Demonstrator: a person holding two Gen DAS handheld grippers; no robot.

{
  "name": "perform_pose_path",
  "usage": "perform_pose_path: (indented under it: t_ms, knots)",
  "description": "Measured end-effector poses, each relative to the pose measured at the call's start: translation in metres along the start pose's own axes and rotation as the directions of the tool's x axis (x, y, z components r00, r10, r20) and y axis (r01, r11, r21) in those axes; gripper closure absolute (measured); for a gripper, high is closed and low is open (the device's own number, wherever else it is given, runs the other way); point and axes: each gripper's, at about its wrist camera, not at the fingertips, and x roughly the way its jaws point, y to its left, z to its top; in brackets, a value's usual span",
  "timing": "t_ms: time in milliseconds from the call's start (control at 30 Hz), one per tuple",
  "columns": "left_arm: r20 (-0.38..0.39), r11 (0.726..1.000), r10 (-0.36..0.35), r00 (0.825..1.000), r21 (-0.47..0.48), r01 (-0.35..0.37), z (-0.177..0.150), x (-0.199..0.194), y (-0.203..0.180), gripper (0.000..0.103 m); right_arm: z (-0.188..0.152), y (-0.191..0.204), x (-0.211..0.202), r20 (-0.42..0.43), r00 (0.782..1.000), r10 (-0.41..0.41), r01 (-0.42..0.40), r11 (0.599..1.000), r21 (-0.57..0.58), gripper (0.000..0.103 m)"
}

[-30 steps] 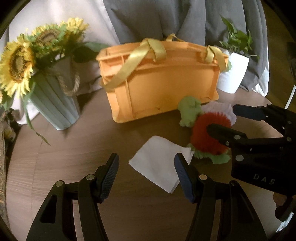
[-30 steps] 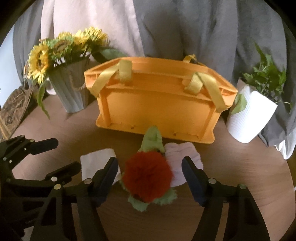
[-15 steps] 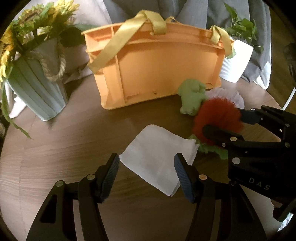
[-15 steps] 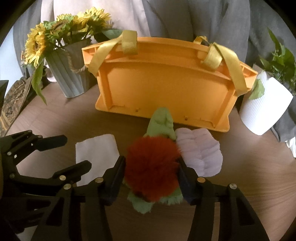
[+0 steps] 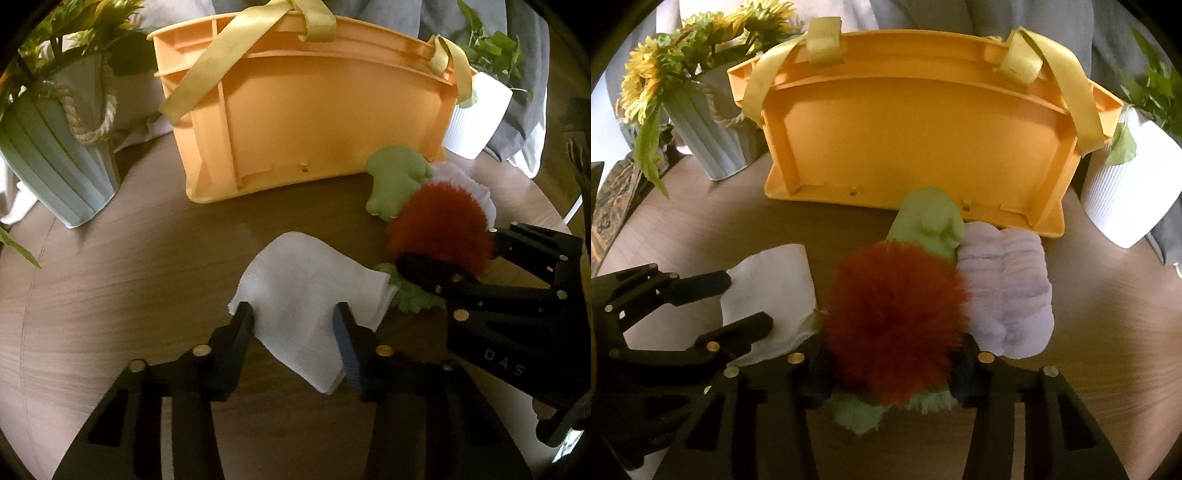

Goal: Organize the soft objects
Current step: 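Grasp the white cloth with the left tool while the right tool grasps the red pompom, then lift the white cloth and red pompom over the orange crate with both tools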

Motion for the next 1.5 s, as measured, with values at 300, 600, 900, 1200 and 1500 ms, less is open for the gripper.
perform_pose_path:
  t_ms: [300, 600, 900, 1200, 1500]
  knots:
    - [0.008, 1.0, -0.013, 1.0, -0.023, 0.014, 0.004, -0.009, -0.001, 0.094, -0.001, -0.003, -0.008, 0.009, 1.0, 0.029, -0.029, 1.0, 0.01, 0.064]
    - [0.064, 0.995, 0.002, 0.998, -0.1, 0.005, 0.003, -0.041, 0.0, 0.094, 0.003, 0.001, -0.032, 0.053, 0.998, 0.044, -0.045, 0.999, 0.013, 0.064]
    - [0.137, 0.994, 0.026, 0.99, -0.108, -0.011, 0.006, -0.072, -0.003, 0.094, 0.011, 0.004, -0.063, 0.12, 0.992, 0.037, -0.038, 0.999, 0.004, 0.064]
    - [0.232, 0.993, 0.052, 0.971, -0.12, -0.025, 0.02, -0.106, -0.01, 0.094, 0.024, 0.003, -0.098, 0.205, 0.978, 0.03, -0.031, 0.999, 0.005, 0.064]
    - [0.331, 0.993, 0.071, 0.941, -0.11, -0.036, 0.04, -0.135, -0.018, 0.094, 0.041, -0.004, -0.131, 0.293, 0.956, 0.021, -0.027, 0.999, 0.017, 0.064]
